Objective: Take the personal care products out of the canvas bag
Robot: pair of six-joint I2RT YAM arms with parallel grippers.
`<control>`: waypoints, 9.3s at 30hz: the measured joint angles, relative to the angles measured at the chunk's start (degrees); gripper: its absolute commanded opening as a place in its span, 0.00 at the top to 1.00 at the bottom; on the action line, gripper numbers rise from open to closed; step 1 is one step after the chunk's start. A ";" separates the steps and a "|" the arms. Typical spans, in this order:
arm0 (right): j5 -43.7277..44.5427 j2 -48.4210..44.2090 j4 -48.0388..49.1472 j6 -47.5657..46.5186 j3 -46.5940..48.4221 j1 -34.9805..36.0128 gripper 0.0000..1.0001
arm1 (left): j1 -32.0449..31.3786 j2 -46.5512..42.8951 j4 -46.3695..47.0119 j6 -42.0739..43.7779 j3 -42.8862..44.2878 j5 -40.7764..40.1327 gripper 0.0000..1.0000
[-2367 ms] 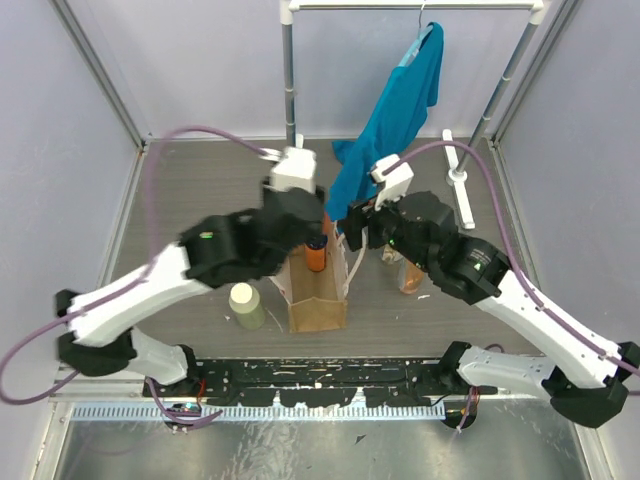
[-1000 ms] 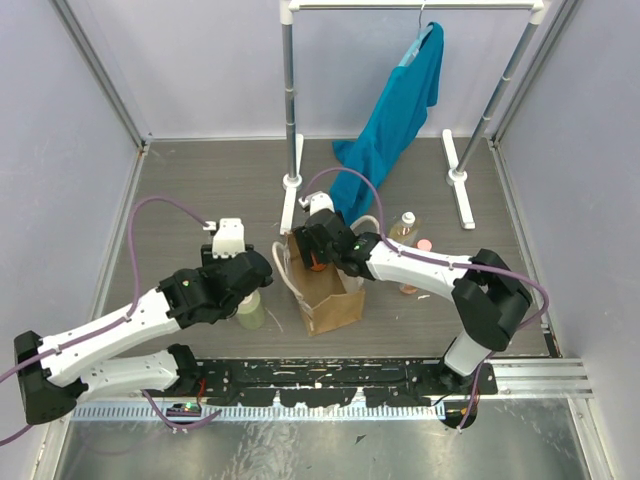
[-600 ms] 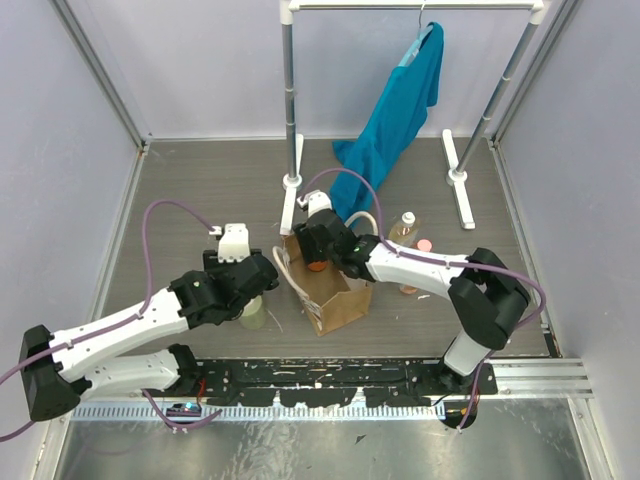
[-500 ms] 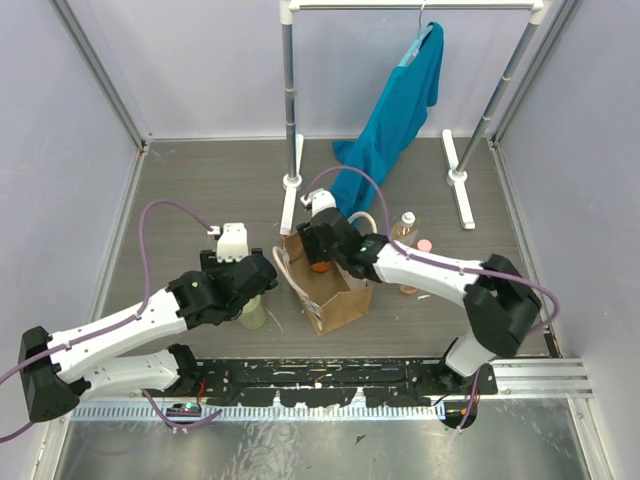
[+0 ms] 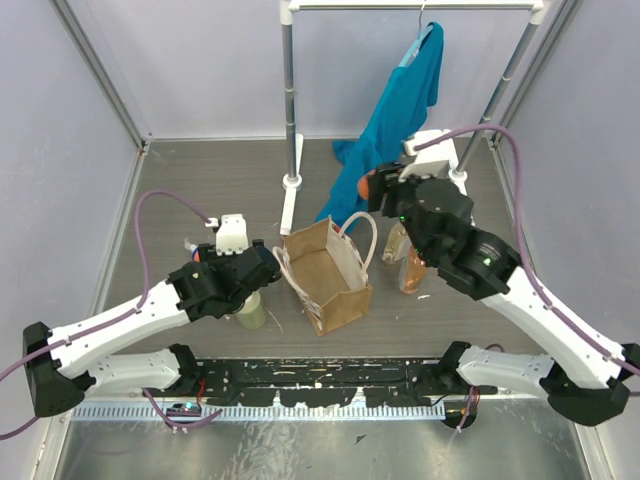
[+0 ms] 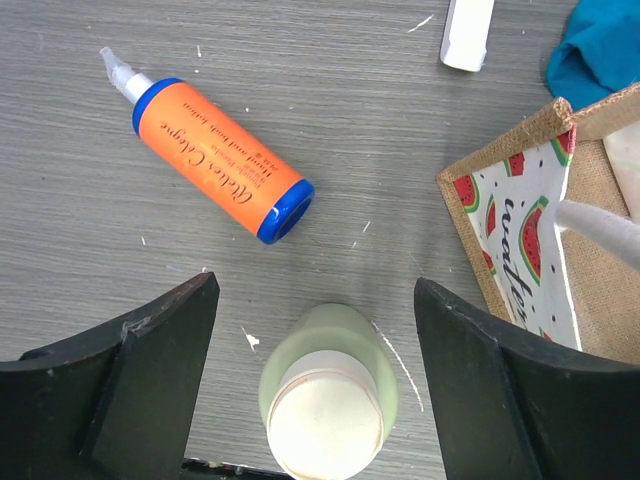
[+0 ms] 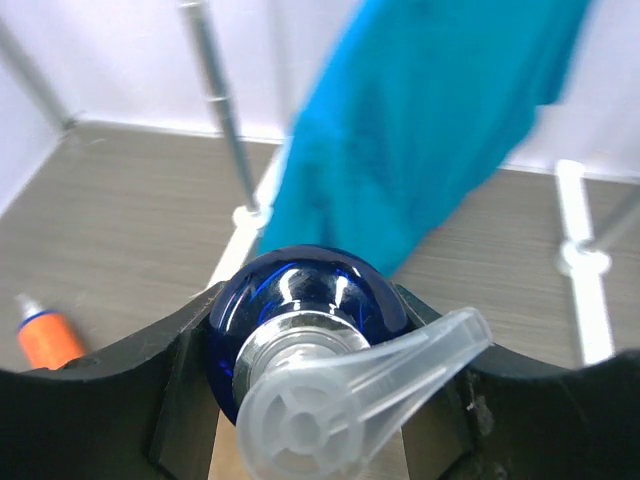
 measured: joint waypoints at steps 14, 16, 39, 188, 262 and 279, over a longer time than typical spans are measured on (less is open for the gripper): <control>4.24 -0.83 -9.70 2.86 -11.58 -27.10 0.87 | 16.41 -1.46 -0.39 0.70 -0.07 6.32 0.05; 3.78 0.07 -9.86 3.76 -12.39 -29.07 0.87 | 22.75 -1.25 0.46 1.95 -0.09 9.11 0.00; -6.95 13.18 -2.82 12.70 -28.35 -39.78 0.85 | 43.01 27.08 0.79 9.99 5.51 31.36 0.01; -73.99 7.08 14.45 14.36 4.90 -12.20 0.92 | 16.41 -8.48 29.29 25.18 17.70 77.64 0.01; -24.44 -4.09 31.93 2.82 -51.06 -18.58 0.80 | 16.39 -17.68 11.26 25.70 13.16 34.03 0.01; -22.95 -2.51 33.38 -0.42 -50.84 -15.54 0.28 | 16.39 -18.23 11.96 25.03 11.98 33.18 0.01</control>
